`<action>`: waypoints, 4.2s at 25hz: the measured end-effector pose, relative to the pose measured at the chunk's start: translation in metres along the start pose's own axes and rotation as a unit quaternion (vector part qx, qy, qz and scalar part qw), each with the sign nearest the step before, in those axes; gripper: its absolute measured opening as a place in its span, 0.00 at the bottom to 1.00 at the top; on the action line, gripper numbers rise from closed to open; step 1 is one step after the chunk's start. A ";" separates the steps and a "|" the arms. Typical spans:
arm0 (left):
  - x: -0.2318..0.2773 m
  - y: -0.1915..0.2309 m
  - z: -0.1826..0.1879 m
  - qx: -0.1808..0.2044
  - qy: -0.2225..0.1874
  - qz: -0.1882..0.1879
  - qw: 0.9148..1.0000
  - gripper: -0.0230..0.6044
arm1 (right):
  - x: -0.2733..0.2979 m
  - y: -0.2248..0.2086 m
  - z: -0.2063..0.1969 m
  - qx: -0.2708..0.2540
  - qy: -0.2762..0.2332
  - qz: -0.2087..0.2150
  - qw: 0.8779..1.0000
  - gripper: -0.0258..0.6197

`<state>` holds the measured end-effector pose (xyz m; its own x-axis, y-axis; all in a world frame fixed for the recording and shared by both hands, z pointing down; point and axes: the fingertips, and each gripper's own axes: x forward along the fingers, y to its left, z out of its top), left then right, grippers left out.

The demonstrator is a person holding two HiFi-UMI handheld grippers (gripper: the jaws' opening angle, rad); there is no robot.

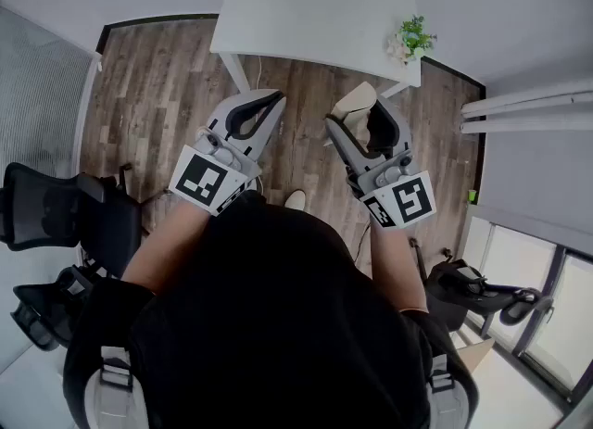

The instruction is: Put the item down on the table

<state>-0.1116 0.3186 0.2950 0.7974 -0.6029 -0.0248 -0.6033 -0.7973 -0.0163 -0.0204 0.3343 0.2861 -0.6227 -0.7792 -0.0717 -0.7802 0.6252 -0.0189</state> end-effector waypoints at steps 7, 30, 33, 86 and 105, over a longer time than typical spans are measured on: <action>0.004 0.006 -0.001 -0.006 -0.002 0.000 1.000 0.03 | 0.001 -0.008 0.000 0.021 -0.006 -0.002 1.000 0.49; 0.050 -0.044 -0.005 -0.004 0.004 0.037 0.999 0.03 | -0.058 -0.069 -0.007 0.030 -0.006 0.006 1.000 0.49; 0.062 -0.041 -0.008 -0.005 0.007 0.029 1.000 0.03 | -0.053 -0.080 -0.010 0.031 -0.002 0.003 1.000 0.49; 0.319 0.234 -0.070 -0.019 0.027 0.009 0.999 0.03 | 0.233 -0.362 -0.092 0.051 0.127 -0.037 0.990 0.48; 0.366 0.276 -0.106 -0.019 0.029 0.019 0.999 0.03 | 0.298 -0.403 -0.200 0.021 0.273 0.019 0.962 0.48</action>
<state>0.0144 -0.1253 0.3874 0.7735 -0.6330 0.0325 -0.6337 -0.7733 0.0214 0.0967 -0.1582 0.4723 -0.5977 -0.6562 0.4607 -0.7608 0.6454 -0.0678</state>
